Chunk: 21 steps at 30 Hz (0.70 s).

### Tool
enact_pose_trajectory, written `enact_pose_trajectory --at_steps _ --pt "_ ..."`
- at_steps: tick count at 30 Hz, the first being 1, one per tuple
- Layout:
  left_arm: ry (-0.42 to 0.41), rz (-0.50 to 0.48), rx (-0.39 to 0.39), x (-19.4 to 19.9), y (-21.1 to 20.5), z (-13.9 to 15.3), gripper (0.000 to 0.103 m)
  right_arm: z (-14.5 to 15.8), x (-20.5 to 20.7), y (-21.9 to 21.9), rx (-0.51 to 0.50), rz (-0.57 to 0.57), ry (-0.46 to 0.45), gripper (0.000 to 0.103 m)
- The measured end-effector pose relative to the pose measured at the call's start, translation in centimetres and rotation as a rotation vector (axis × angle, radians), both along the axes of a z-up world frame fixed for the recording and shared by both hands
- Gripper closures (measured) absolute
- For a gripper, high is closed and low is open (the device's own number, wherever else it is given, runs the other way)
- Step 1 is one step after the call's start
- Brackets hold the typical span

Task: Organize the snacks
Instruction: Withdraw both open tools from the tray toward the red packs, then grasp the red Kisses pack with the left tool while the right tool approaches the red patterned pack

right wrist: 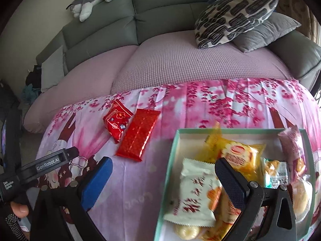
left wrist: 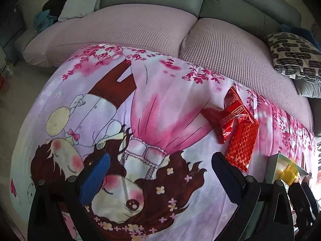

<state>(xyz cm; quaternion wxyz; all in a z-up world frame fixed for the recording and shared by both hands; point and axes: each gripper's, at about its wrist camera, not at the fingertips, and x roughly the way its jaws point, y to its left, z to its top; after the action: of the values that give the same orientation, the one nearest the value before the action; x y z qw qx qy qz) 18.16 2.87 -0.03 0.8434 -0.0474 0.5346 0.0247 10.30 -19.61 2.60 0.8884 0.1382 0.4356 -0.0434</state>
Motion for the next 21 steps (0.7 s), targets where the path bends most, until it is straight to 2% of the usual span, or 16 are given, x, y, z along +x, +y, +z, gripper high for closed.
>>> enact_pose_trajectory --at_steps 4,11,13,21 --pt "0.012 -0.038 0.024 1.7 -0.3 -0.4 0.002 -0.4 3.1 1.0 0.025 0.029 0.026 0.000" --pt "0.031 -0.139 -0.012 4.9 -1.5 -1.3 0.002 -2.1 7.4 3.0 -0.021 0.071 0.091 0.005" --pt "0.036 -0.141 0.001 5.6 -1.3 -1.6 0.002 -2.7 8.3 3.2 -0.035 0.075 0.103 0.010" --pt "0.037 -0.125 -0.023 7.3 -0.4 -2.4 0.002 -5.9 11.0 3.6 -0.045 0.092 0.177 0.016"
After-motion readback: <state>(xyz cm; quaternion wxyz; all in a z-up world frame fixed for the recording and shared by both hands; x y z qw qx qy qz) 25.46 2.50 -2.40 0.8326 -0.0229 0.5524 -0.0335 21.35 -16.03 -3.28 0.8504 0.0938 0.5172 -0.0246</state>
